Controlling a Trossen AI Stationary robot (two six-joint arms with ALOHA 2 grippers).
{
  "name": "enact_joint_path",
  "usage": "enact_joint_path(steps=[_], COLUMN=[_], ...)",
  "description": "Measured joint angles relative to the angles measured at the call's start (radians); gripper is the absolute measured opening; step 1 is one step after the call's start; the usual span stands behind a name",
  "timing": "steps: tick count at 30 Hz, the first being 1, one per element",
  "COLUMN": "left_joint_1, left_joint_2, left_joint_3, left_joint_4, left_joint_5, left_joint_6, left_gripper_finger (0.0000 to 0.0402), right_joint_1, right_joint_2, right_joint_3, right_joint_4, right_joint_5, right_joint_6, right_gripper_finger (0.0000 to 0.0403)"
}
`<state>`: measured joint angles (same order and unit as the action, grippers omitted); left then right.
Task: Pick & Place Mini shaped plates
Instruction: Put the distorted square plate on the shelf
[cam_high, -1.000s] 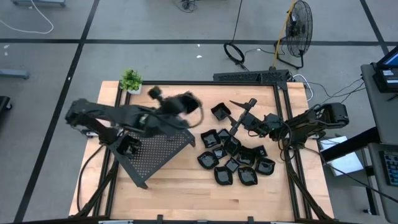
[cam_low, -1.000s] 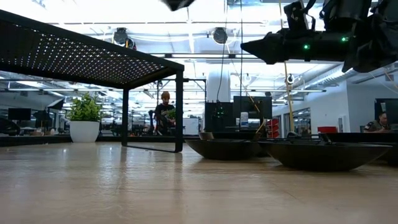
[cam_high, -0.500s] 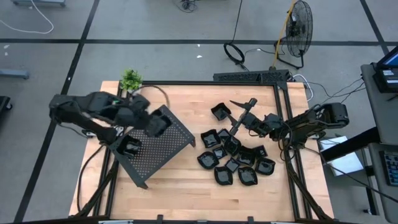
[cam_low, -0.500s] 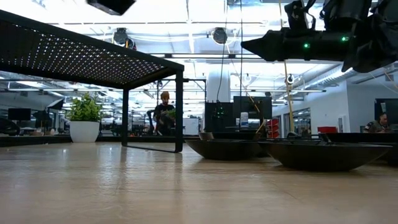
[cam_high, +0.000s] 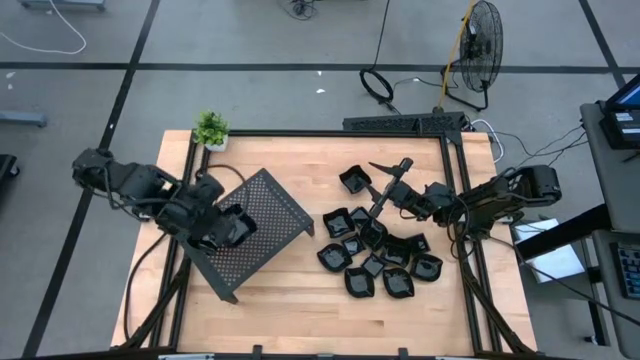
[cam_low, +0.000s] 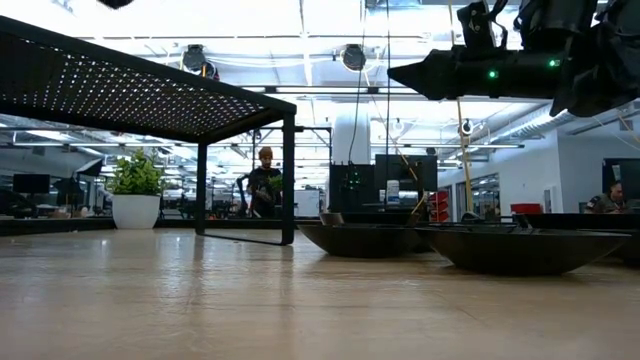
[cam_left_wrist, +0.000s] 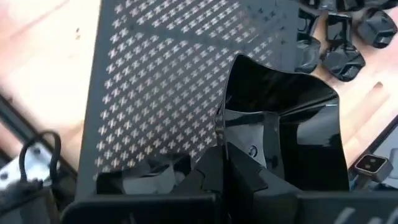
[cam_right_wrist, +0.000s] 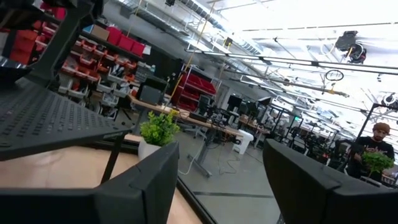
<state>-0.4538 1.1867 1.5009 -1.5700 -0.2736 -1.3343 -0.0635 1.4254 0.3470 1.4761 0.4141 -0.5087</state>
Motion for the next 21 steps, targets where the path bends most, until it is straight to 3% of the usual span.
enact_joint_path(steps=[8, 11, 18, 21], left_joint_1=[-0.101, -0.126, -0.164, -0.184], left_joint_2=[-0.002, -0.001, -0.026, -0.05], left_joint_3=[-0.115, -0.133, -0.133, -0.13], left_joint_4=[-0.002, -0.003, 0.0, 0.026], left_joint_5=[0.173, 0.187, 0.128, -0.027], left_joint_6=[-0.141, -0.183, -0.238, -0.12], left_gripper_finger=[0.0003, 0.0003, 0.0002, 0.0003], right_joint_1=[0.0, 0.0, 0.0, 0.0], right_joint_2=[0.0, 0.0, 0.0, 0.0], right_joint_3=[0.0, 0.0, 0.0, 0.0], right_joint_4=[0.001, 0.006, 0.007, 0.007], right_joint_5=[0.0, 0.0, 0.0, -0.001], right_joint_6=[0.007, 0.007, 0.033, 0.033], right_gripper_finger=[0.0216, 0.0215, 0.0213, 0.0212])
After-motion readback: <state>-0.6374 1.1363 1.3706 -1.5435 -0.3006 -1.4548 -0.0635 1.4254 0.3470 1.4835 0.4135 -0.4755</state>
